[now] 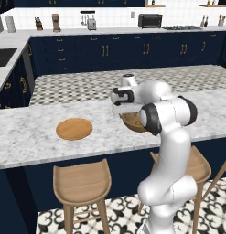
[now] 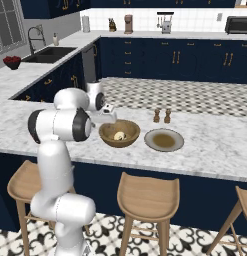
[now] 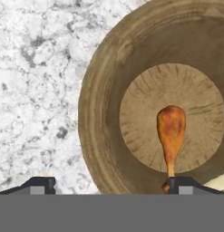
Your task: Pick the chicken drumstick and mushroom from their plates and place them in the bowl. Then put the bowl in the fridge.
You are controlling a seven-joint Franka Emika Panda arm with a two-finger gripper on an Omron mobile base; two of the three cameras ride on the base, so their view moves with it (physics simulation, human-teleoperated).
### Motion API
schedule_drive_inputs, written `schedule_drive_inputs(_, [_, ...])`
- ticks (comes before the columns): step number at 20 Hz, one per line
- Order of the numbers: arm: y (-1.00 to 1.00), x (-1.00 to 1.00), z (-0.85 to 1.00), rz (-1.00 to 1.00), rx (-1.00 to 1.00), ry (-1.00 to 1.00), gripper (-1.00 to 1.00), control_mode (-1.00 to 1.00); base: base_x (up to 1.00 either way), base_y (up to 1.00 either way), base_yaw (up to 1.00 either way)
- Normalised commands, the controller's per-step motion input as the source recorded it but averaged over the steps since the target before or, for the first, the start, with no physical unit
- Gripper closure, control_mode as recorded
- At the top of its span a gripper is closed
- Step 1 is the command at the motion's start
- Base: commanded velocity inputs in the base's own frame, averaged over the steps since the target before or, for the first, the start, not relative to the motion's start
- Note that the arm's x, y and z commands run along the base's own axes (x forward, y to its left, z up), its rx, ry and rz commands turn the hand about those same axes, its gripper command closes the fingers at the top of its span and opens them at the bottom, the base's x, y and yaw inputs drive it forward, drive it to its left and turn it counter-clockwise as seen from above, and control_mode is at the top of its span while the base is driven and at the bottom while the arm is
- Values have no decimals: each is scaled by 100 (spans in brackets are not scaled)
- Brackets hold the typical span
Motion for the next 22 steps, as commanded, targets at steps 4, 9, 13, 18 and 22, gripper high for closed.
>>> schedule_drive_inputs(4, [-5,-38,-23,3,0,-10,-100,-100,0,0,0])
schedule_drive_inputs(9, [0,-23,-17,0,0,-2,-100,-100,0,0,0])
schedule_drive_inputs(13, [0,23,0,0,0,0,-100,-100,0,0,0])
schedule_drive_inputs(18, [0,50,0,0,0,2,-100,-100,0,0,0])
schedule_drive_inputs(22, [0,27,-2,0,-2,3,-100,-100,0,0,0])
